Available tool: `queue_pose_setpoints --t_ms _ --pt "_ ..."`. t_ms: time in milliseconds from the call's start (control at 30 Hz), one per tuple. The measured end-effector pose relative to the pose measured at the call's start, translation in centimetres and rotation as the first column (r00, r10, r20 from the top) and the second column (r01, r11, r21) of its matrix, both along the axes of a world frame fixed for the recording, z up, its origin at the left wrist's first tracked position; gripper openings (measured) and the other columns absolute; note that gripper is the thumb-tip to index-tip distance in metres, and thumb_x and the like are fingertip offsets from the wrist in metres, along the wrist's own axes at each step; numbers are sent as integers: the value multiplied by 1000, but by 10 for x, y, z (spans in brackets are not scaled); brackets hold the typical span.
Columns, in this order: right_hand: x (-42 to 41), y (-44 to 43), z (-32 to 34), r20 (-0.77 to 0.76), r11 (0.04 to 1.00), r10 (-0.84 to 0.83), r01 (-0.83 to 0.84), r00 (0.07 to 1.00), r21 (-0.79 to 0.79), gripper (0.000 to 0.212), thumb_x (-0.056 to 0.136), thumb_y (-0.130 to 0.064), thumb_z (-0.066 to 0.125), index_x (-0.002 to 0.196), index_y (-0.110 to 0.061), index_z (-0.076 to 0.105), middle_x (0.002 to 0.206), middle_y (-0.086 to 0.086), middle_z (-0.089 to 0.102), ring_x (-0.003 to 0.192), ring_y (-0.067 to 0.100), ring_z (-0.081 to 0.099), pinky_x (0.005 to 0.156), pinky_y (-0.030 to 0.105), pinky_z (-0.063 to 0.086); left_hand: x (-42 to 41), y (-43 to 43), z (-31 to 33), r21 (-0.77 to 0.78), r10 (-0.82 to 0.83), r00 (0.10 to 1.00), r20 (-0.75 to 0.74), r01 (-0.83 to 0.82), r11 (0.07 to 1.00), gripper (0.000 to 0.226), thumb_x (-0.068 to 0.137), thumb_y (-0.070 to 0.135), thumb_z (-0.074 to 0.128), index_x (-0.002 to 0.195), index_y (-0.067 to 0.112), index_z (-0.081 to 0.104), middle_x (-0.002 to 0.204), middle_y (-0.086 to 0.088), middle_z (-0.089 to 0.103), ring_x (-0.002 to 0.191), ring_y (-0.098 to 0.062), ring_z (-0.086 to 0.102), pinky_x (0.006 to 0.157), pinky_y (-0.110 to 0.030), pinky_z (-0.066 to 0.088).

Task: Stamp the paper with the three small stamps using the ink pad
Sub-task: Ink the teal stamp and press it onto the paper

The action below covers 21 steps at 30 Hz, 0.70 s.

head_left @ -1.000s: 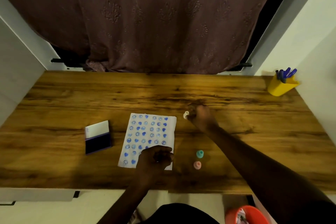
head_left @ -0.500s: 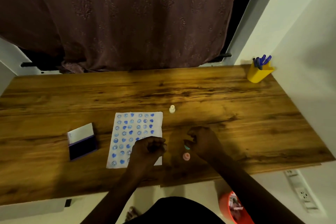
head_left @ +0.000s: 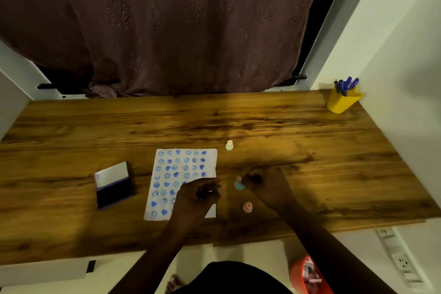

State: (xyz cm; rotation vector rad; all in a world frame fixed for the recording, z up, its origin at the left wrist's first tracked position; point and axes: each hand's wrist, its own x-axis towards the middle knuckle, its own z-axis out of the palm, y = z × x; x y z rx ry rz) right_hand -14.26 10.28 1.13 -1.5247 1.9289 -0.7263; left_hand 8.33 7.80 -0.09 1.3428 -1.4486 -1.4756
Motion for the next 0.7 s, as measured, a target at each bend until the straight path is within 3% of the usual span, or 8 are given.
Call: queue_pose_setpoints --t_ms 100,200,300,400,467,533,633,700 --pt "16 -2 17 288 995 -101 91 952 49 29 88 -39 78 81 -10 79 66 -1 77 59 2 71 57 11 53 0 0 4 5 -8 999 -36 8 1000 30 85 21 84 103 43 76 102 8 83 100 -10 78 91 -42 64" --pt "33 -2 31 492 988 -140 86 859 132 24 87 -40 78 84 -16 79 73 4 79 58 6 71 54 14 53 3 0 9 30 -4 988 -152 8 1000 33 85 15 83 102 42 80 104 0 83 101 -21 79 93 -52 62" --pt "48 -3 37 542 984 -132 46 830 170 24 88 -40 77 88 -16 80 75 4 80 59 8 71 58 19 55 9 2 12 31 24 977 -213 -18 999 38 85 4 80 103 38 81 103 -1 83 100 -24 79 92 -54 62" --pt "59 -3 39 576 985 -123 26 808 173 20 89 -35 77 89 -16 80 76 6 79 61 8 69 61 22 54 18 4 17 49 65 967 -246 -55 997 33 80 12 84 99 39 82 103 -1 84 98 -26 80 91 -55 62" --pt "63 -2 40 607 988 -85 -10 790 152 14 89 -29 78 95 -18 81 82 2 81 67 8 73 62 18 56 27 6 22 31 62 958 -279 -55 998 27 78 24 83 99 40 83 101 -1 84 94 -27 81 86 -48 65" --pt "68 -3 42 624 992 -35 -49 781 117 16 86 -19 81 102 -18 81 91 -4 82 78 6 77 64 14 57 38 7 24 26 66 949 -307 -61 998 28 81 20 80 102 39 82 101 -1 84 92 -26 81 78 -38 66" --pt "77 -9 42 622 993 -6 -68 783 95 21 83 -11 83 102 -20 81 97 -6 82 88 9 78 68 16 58 54 5 16 80 144 947 -288 -127 989 30 85 7 79 112 20 79 107 -7 83 93 -28 81 72 -30 65" --pt "85 -15 41 626 994 3 -73 780 87 21 83 -12 84 100 -23 81 99 -5 82 92 12 78 71 20 60 67 4 12 109 203 941 -270 -180 978 32 82 12 82 113 6 77 104 -11 83 90 -29 82 70 -27 64"
